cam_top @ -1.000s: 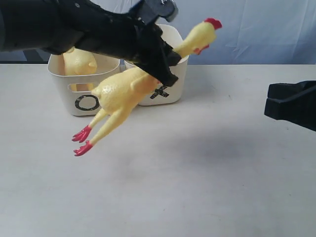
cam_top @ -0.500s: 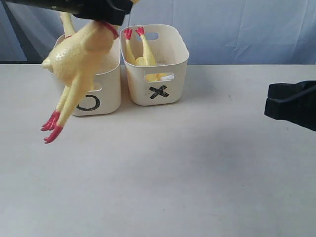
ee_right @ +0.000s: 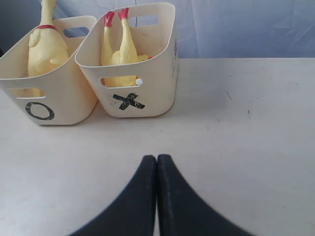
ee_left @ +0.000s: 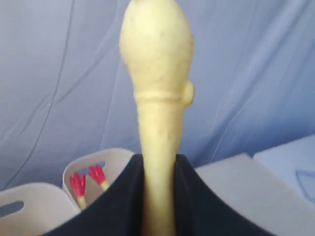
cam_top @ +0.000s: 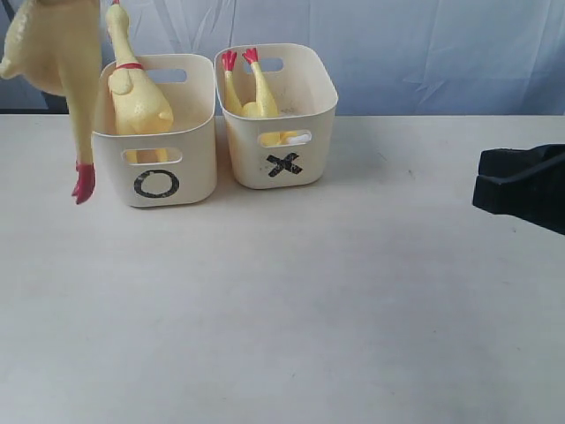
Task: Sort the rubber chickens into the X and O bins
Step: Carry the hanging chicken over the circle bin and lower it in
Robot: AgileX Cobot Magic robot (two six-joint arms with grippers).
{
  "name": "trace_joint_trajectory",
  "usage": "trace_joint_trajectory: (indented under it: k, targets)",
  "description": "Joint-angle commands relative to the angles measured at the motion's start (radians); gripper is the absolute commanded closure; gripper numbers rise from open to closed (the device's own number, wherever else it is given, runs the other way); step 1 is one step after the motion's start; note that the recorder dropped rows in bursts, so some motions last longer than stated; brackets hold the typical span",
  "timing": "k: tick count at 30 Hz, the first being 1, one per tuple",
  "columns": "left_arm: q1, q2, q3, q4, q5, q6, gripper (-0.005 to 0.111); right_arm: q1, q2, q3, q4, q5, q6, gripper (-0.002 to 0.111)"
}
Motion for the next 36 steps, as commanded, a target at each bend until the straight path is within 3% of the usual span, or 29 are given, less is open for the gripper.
trace_joint_trajectory:
  k: [1, 7, 16, 28, 36]
  targets:
    - [0.097, 0.040, -0.023, -0.195, 0.089, 0.103, 0.107, -0.004, -0.006, 0.004, 0.000, -0.004, -0.005, 0.108]
    - [0.157, 0.133, -0.114, -0.195, 0.104, 0.103, 0.107, -0.004, -0.006, 0.004, 0.000, -0.004, -0.005, 0.108]
    - [0.155, 0.313, -0.349, -0.195, 0.185, 0.103, 0.107, -0.004, -0.006, 0.004, 0.000, -0.002, -0.005, 0.108]
    - [0.155, 0.530, -0.684, -0.195, 0.098, 0.093, 0.107, -0.004, -0.006, 0.004, 0.000, 0.000, -0.005, 0.108]
    - [0.072, 0.656, -0.824, -0.195, 0.084, 0.090, 0.107, -0.004, -0.006, 0.004, 0.000, -0.004, -0.005, 0.108]
